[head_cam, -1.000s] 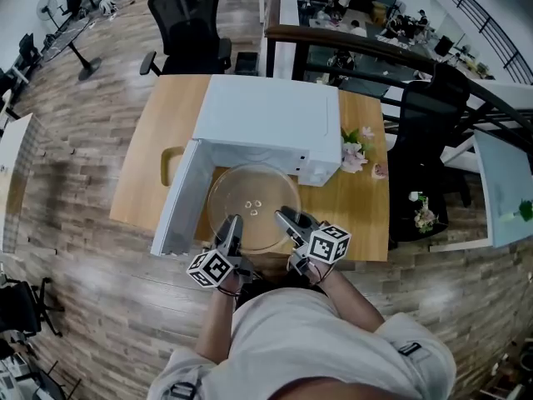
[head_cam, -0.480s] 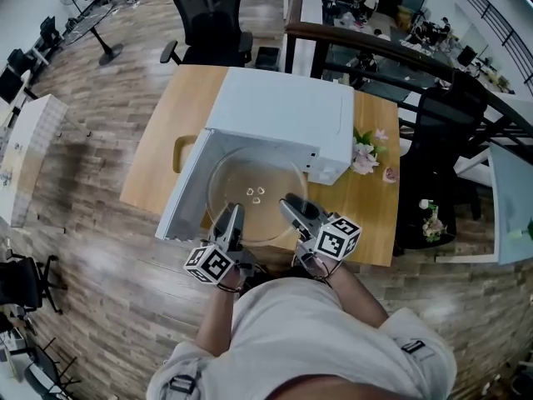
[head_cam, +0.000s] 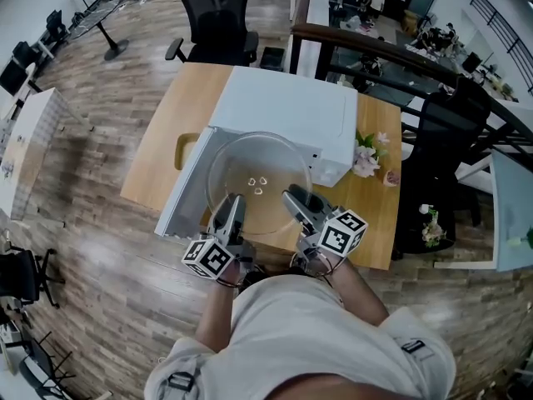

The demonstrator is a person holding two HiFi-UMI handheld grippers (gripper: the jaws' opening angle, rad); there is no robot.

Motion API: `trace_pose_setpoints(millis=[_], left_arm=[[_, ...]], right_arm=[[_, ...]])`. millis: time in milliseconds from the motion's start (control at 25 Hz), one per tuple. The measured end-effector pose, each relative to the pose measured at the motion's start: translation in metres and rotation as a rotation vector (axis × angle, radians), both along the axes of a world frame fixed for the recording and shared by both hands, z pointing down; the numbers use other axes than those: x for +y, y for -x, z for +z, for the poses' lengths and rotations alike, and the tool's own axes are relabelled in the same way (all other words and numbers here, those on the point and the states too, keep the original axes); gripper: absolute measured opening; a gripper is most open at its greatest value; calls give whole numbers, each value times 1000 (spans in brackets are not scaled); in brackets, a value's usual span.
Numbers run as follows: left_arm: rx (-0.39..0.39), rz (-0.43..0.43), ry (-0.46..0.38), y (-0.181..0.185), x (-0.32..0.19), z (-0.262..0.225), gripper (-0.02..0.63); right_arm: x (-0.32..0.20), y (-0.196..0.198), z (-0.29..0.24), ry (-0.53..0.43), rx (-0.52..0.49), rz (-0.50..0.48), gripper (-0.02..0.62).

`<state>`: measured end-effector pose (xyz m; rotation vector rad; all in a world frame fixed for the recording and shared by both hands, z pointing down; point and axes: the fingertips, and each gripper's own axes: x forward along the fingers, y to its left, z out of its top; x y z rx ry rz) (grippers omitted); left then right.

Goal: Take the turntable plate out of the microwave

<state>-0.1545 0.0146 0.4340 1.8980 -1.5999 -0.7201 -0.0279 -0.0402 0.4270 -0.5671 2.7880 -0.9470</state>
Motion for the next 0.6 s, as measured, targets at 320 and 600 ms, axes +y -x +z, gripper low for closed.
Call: trace_pose_setpoints(millis=[320, 600], left_arm=[[-10, 7, -15, -4, -3, -7, 144], [-16, 12, -18, -6, -4, -12, 144]], right_arm=[[-2, -4, -8, -18, 0, 6, 137], [-3, -6, -12, -22, -7, 9, 137]])
